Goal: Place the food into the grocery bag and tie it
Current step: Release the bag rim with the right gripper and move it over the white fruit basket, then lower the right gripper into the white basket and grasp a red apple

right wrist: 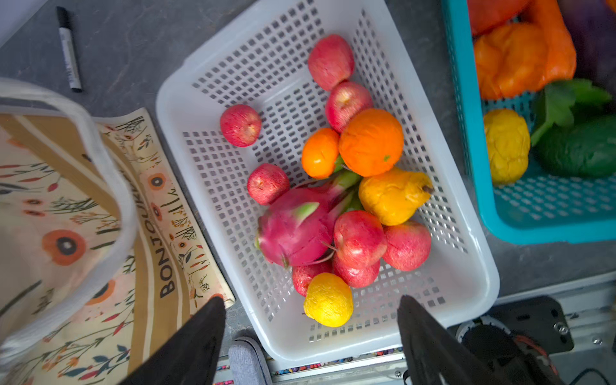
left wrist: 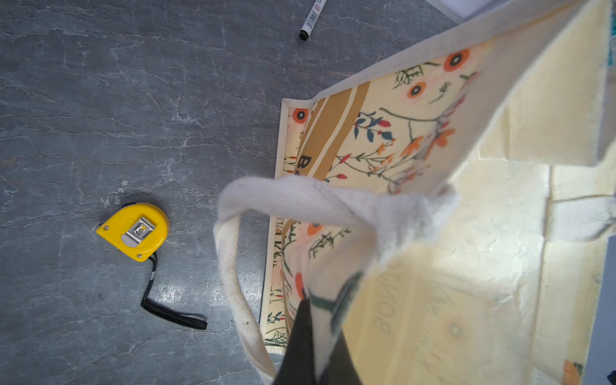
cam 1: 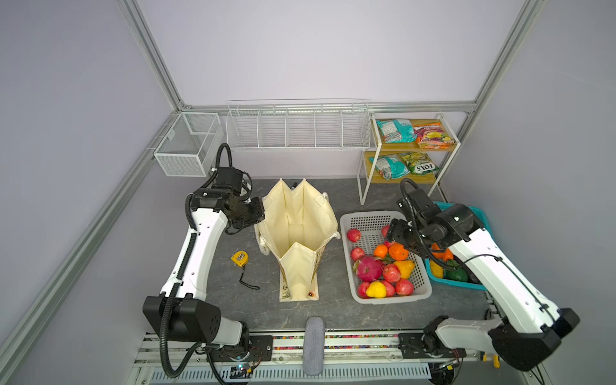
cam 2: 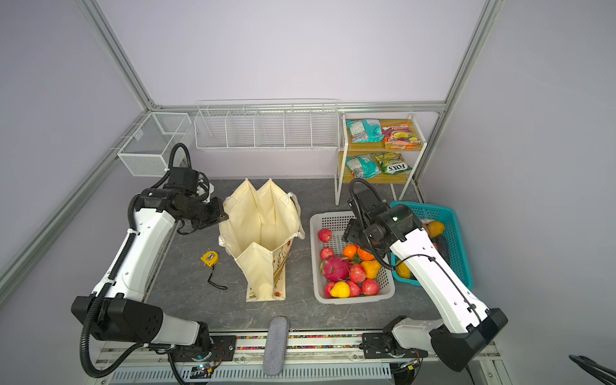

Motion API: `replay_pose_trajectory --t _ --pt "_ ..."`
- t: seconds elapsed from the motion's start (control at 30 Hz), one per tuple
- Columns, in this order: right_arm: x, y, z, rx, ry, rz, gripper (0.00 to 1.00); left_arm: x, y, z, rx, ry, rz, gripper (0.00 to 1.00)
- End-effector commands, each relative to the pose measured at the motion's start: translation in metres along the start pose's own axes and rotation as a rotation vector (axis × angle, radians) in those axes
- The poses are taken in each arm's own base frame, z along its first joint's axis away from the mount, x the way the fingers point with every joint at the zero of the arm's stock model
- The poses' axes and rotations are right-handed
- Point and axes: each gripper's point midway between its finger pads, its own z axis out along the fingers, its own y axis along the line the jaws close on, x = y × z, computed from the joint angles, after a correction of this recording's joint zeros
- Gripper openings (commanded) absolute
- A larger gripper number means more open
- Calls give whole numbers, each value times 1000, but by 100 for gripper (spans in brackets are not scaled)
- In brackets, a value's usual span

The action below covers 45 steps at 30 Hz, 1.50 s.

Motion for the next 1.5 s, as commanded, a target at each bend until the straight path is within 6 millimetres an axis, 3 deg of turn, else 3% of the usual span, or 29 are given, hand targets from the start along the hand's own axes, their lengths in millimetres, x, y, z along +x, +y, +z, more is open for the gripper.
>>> replay_pose_trajectory --t 0.0,0.17,0.33,0.7,0.9,1.47 --pt "20 -26 12 58 41 193 83 15 -8 -7 43 19 14 0" --pt "40 -54 25 126 68 288 83 24 -3 -12 29 9 37 0" --pt "53 -64 35 163 110 375 83 31 -4 -13 24 15 60 0" --pt "69 -59 79 155 173 485 83 47 1 -10 14 43 88 0" --pt "64 -49 92 122 169 496 82 45 -2 -14 24 27 90 0" --pt "67 -52 120 155 197 508 83 44 -7 -15 36 20 87 0"
